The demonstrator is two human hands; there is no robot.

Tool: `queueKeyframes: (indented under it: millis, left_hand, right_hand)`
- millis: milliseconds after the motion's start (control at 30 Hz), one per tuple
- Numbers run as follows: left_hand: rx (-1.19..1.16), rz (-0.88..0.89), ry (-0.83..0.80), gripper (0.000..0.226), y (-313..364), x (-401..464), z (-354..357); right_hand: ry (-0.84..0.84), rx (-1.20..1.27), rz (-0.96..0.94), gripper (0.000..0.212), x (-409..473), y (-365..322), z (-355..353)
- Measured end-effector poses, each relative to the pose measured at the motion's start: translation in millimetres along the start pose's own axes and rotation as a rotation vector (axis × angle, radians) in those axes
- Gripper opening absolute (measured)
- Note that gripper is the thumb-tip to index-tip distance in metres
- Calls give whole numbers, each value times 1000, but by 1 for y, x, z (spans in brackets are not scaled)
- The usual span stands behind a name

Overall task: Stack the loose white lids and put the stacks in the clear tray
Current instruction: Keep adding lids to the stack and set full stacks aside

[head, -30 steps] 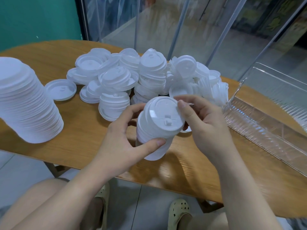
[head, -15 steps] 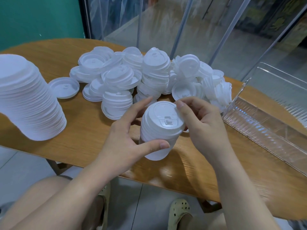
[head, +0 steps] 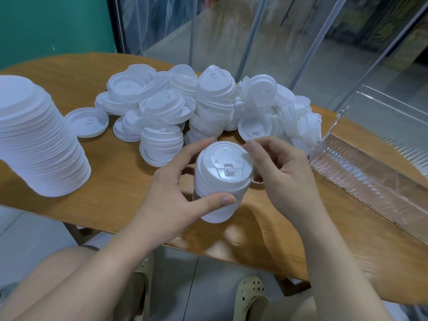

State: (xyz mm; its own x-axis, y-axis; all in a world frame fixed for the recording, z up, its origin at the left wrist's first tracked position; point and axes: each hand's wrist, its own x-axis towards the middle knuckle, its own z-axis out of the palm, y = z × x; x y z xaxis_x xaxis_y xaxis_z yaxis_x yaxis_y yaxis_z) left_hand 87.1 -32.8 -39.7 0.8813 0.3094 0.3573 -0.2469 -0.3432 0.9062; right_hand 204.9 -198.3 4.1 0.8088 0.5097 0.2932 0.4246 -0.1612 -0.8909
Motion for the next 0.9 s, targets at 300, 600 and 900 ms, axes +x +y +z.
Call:
queueKeyframes:
  millis: [300,600,900]
  left_hand:
    - [15,-1,-16,84,-1,1,-3]
    - [16,-7,-7,85,0,-1,1]
    - [22,-25,-2,85,1,-1,0]
  right_hand:
    - [-198,-570,25,47,9,56,-46]
    - [-217,-660,99,20,9,77,-41]
    - [86,-530,-3,12,10,61,-44]
